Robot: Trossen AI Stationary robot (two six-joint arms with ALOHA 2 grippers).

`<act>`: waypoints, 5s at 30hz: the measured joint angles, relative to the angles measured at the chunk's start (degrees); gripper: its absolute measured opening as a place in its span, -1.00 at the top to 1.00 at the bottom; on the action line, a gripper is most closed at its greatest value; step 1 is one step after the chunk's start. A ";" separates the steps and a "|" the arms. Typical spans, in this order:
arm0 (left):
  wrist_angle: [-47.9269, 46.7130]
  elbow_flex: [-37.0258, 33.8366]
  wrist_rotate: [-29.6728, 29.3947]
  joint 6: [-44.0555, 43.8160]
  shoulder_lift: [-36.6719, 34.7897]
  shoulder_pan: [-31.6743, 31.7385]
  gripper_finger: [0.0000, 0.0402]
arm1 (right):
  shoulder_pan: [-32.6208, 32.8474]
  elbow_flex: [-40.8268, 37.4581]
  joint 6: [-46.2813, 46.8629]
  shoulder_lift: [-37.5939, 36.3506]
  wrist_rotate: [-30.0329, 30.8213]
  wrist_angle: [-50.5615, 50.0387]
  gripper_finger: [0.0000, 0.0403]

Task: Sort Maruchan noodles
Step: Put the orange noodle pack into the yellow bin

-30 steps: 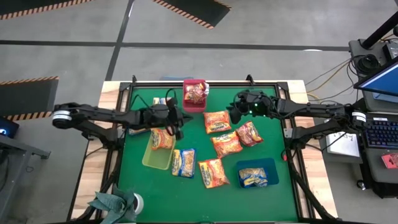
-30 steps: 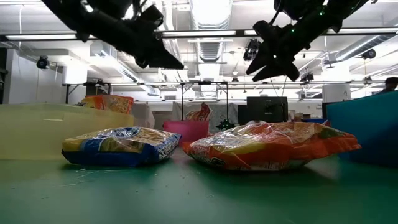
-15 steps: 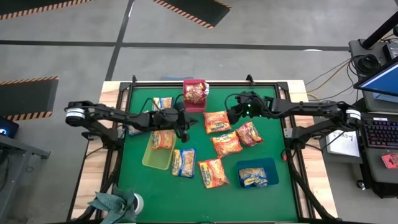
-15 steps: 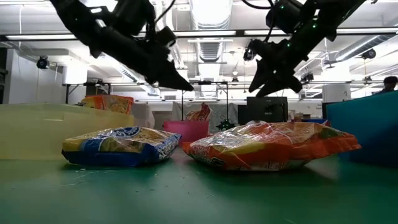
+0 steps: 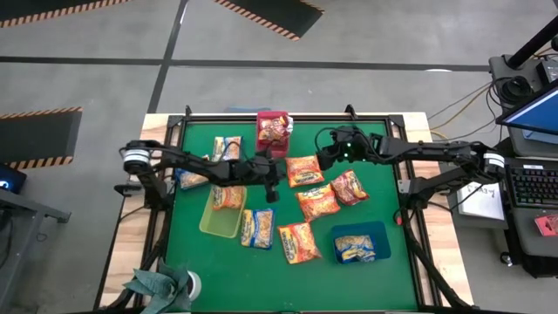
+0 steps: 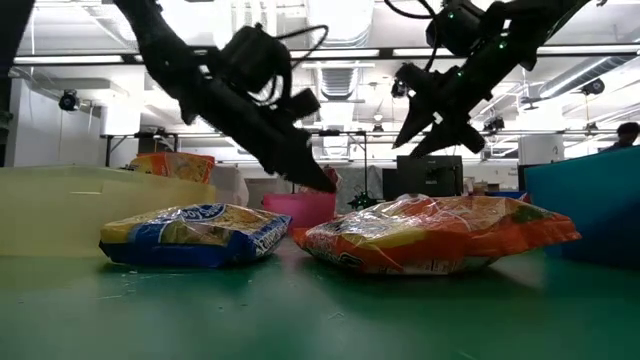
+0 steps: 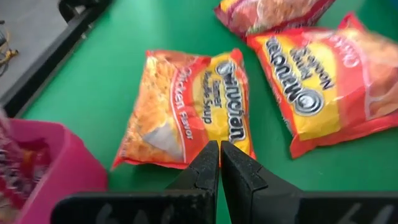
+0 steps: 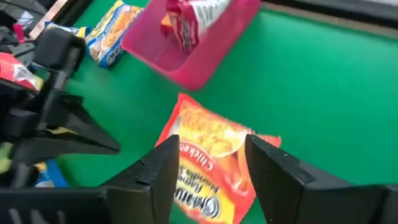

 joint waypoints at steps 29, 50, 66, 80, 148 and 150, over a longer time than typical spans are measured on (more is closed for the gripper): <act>5.88 4.01 -0.39 -1.46 12.65 0.89 1.00 | -7.86 -0.15 -8.31 18.24 -13.53 3.18 -0.63; 5.53 3.93 -0.48 -3.37 12.70 0.96 1.00 | -8.23 -0.15 -12.34 27.89 -34.27 25.09 -0.05; -4.83 3.55 -0.63 2.41 1.50 1.01 1.00 | -8.13 -0.15 -17.60 21.00 -34.49 24.42 0.79; -15.32 1.45 5.17 12.60 -17.64 0.90 1.00 | -1.95 -0.48 -30.19 16.34 -26.84 27.30 0.81; -4.01 -4.80 17.44 4.00 -24.44 0.37 0.59 | 8.74 0.44 -38.27 -0.48 -17.23 17.45 -0.20; -7.11 -4.42 17.46 3.97 -27.37 -0.59 0.60 | 8.68 0.44 -38.42 -2.76 -17.18 15.18 -0.21</act>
